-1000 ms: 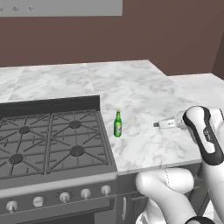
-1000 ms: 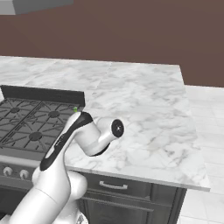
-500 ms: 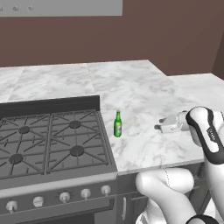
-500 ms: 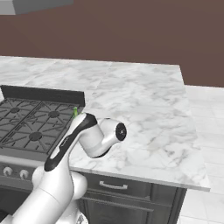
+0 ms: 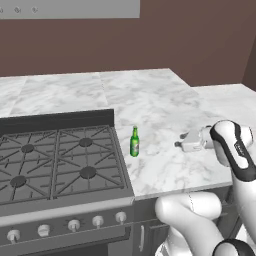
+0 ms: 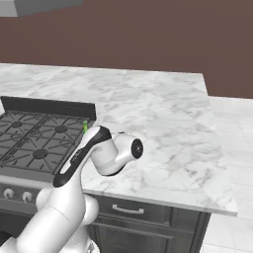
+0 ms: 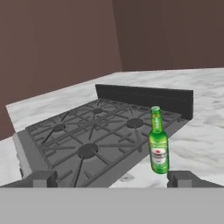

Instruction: Pick the beer from the counter and place it in the open cabinet.

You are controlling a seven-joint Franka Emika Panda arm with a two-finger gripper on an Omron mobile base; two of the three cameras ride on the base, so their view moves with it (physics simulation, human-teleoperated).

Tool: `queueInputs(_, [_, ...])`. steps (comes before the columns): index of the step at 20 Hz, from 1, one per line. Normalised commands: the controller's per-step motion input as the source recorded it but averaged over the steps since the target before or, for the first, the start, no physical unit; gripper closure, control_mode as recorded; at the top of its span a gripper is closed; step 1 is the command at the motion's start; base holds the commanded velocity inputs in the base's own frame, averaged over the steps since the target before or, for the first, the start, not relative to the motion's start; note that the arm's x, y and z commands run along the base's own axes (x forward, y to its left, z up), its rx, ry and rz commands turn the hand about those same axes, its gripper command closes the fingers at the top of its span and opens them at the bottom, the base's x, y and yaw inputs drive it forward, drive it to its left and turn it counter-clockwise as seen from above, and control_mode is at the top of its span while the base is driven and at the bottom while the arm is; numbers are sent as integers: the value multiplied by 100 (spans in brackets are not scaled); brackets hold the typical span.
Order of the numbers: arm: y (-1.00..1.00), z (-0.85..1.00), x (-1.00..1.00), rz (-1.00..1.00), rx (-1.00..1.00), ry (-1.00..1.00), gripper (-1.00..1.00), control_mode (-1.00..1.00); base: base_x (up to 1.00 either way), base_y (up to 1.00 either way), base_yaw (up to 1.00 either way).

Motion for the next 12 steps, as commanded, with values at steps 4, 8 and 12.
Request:
queueInputs(4, [0,0,37,0,0,0,-100,-100,0,0,0])
queueInputs(8, [0,0,37,0,0,0,-100,-100,0,0,0])
queueInputs(12, [0,0,42,0,0,0,-100,-100,0,0,0])
